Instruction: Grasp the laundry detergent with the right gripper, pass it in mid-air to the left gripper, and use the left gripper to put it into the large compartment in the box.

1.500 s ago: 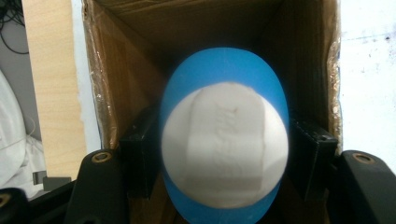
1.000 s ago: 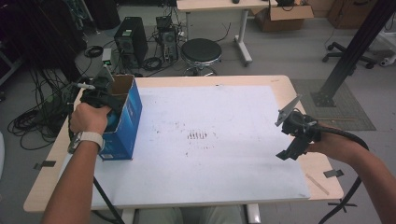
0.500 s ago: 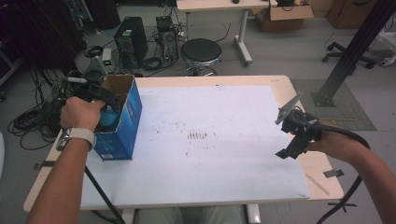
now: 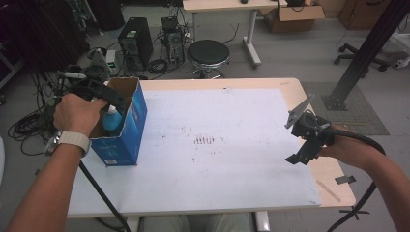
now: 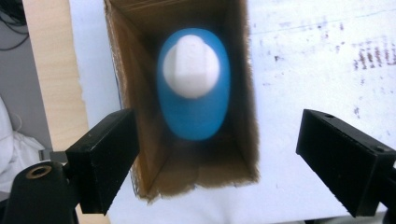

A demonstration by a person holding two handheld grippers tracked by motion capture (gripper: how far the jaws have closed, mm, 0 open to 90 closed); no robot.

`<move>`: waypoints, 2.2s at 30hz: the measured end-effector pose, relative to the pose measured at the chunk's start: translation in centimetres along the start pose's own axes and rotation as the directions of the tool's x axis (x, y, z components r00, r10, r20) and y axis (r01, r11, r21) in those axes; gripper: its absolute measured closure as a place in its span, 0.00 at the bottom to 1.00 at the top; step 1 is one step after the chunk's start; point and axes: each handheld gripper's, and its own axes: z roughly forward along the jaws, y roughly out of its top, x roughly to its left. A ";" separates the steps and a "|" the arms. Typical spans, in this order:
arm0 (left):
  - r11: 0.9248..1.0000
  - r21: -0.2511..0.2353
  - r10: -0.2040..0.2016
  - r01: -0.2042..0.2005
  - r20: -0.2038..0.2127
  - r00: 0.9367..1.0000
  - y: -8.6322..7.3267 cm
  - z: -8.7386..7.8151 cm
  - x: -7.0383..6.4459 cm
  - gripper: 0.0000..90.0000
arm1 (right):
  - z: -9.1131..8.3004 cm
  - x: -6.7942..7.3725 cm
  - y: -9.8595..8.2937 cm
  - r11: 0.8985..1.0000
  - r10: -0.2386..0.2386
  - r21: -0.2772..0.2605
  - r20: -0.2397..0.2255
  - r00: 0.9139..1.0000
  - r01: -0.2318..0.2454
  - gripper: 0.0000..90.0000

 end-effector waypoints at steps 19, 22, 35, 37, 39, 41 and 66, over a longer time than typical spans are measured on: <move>0.994 0.035 0.101 -0.102 0.038 0.994 -1.0 -3.6 -2.9 0.09 | -1.0 0.3 -0.2 1.000 0.007 -0.006 0.006 1.000 -0.007 0.07; 0.992 0.029 0.121 -0.123 0.045 0.992 -1.1 -3.9 -3.5 0.09 | -1.0 0.4 -0.1 1.000 0.006 -0.005 0.004 1.000 -0.006 0.07; 0.963 0.016 0.265 -0.267 0.092 0.960 -0.5 -4.8 -7.7 0.08 | -1.5 0.4 0.1 1.000 0.011 -0.006 0.001 1.000 -0.011 0.07; 0.957 0.015 0.286 -0.289 0.096 0.953 -0.3 -4.8 -8.6 0.08 | -1.6 0.4 0.2 1.000 0.015 -0.009 0.001 1.000 -0.015 0.07; 0.949 0.015 0.311 -0.314 0.100 0.945 -0.2 -4.7 -9.4 0.08 | -1.6 0.4 0.2 1.000 0.015 -0.006 0.001 1.000 -0.015 0.07; 0.942 0.010 0.333 -0.336 0.102 0.937 -0.1 -4.7 -10.1 0.08 | -1.5 0.3 0.3 1.000 0.011 -0.006 -0.001 1.000 -0.011 0.07; 0.811 -0.058 0.584 -0.583 0.156 0.797 2.1 -2.8 -17.1 0.08 | -1.5 -0.2 1.4 1.000 0.007 -0.005 -0.017 1.000 -0.007 0.07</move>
